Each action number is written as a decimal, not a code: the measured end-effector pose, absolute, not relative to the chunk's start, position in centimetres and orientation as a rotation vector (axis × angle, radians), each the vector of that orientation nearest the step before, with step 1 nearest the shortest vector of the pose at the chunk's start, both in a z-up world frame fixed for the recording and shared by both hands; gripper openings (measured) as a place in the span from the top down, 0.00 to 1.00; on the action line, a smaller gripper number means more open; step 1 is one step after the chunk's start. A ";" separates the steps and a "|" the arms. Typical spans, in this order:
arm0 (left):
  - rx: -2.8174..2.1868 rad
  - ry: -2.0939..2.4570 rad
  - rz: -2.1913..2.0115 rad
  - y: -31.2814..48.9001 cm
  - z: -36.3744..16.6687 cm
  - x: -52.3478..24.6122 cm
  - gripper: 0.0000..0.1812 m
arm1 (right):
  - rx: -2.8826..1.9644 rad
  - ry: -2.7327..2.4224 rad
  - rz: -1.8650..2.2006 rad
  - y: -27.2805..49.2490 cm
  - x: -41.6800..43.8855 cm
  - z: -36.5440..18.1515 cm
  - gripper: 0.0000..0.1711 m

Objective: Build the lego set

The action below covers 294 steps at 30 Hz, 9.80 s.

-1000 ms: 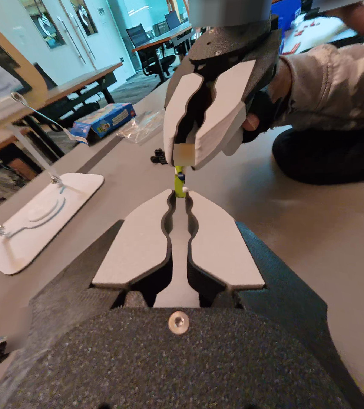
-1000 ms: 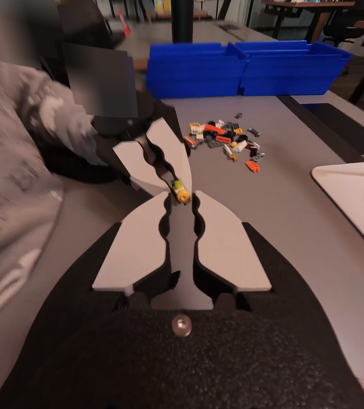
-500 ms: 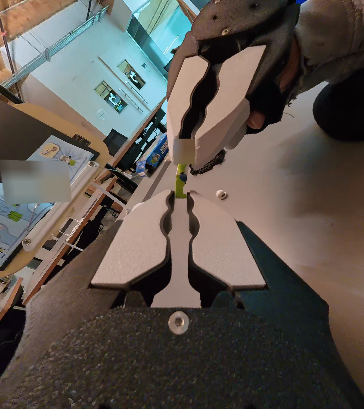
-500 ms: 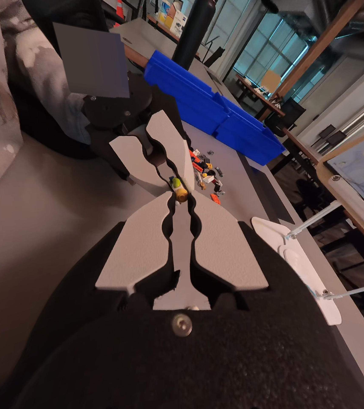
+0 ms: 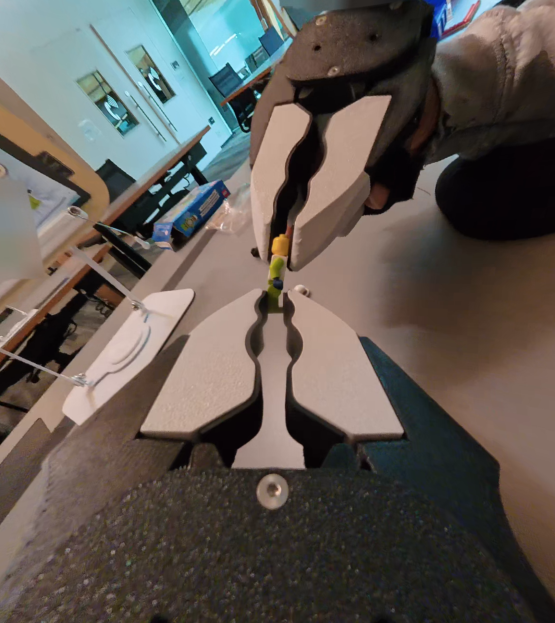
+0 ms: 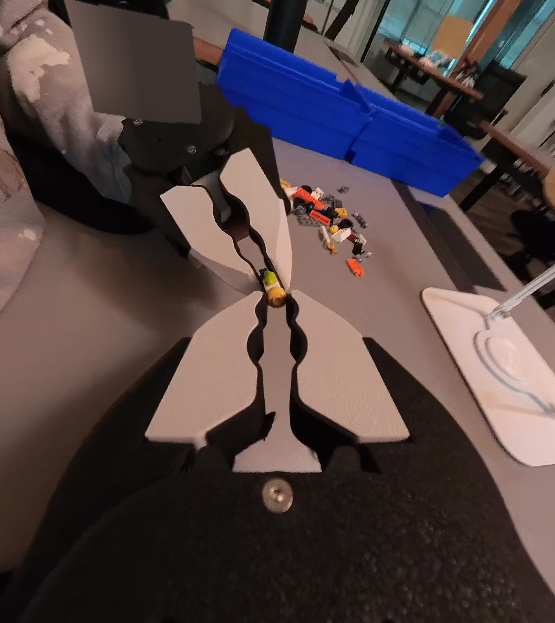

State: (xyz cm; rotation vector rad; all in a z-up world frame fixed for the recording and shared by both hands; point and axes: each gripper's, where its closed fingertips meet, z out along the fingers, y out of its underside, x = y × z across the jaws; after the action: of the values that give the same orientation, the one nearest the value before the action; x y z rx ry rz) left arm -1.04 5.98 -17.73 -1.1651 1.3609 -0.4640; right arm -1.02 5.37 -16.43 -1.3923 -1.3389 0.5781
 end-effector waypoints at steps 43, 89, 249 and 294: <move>-1.750 1.048 -1.427 6.4 -19.2 -1.3 0.96 | -2.109 -1.128 0.671 10.6 5.8 -24.6 0.93; -1.645 0.904 -1.456 7.2 -16.4 -2.1 0.96 | -1.676 -0.740 1.376 8.5 -1.8 -13.6 0.84; -1.919 0.909 -0.909 12.9 -22.0 -4.9 0.94 | -1.955 -1.462 0.398 14.6 0.9 -26.0 0.73; -1.562 0.859 -0.109 17.6 -16.6 -8.3 1.00 | -1.796 -0.601 0.108 12.6 6.1 -19.5 1.00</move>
State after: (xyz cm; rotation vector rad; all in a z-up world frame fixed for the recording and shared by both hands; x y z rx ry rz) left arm -8.27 17.57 -16.58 -1.5617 0.8590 -0.1086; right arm 6.06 12.57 -19.50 -1.7961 -0.6013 0.1082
